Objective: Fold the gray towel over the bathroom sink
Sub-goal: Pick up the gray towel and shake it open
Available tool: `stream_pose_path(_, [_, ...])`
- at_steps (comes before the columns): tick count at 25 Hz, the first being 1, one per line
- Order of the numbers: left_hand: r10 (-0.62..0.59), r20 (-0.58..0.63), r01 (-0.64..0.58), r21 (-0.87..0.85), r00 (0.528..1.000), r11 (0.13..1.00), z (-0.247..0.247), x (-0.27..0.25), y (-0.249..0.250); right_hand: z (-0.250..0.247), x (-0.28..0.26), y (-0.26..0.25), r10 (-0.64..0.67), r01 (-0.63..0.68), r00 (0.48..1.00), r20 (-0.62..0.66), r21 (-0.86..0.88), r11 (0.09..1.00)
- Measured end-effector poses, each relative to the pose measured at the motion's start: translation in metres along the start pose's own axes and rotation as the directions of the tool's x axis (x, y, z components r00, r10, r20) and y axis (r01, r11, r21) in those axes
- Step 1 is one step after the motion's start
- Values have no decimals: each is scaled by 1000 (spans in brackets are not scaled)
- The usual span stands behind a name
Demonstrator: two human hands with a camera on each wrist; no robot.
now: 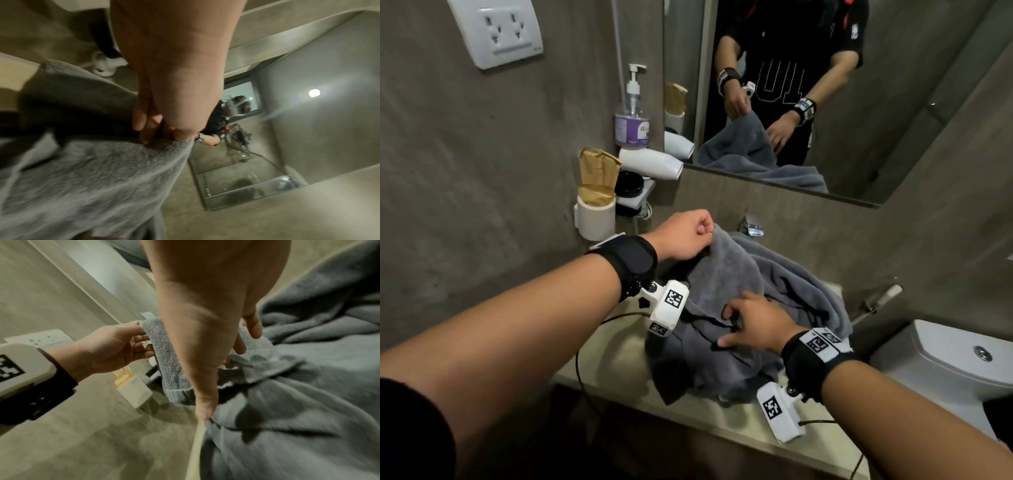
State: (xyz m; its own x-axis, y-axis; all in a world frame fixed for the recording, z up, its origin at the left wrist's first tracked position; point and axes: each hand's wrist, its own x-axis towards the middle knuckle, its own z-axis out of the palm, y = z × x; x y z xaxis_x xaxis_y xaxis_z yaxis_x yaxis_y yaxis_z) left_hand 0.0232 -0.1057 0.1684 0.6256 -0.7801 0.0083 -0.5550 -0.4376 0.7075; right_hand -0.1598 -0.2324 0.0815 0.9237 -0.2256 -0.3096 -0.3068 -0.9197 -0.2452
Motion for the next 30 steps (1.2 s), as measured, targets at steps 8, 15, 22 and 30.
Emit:
stream_pose_path(8, [-3, 90, -3, 65, 996, 998, 17, -16, -48, 33, 16, 9, -10, 57, 980, -199, 232, 971])
stream_pose_path(15, [98, 243, -135, 141, 965, 981, 23, -30, -50, -106, 20, 11, 83, 180, 833, -547, 410, 894])
stream_pose_path(22, [77, 149, -112, 245, 986, 963, 28, -19, 11, -209, -18, 18, 102, 237, 814, -572, 488, 840])
stream_pose_path(30, [38, 74, -54, 231, 997, 971, -4, -28, 11, -168, -31, 53, 146, 30, 818, -556, 295, 955])
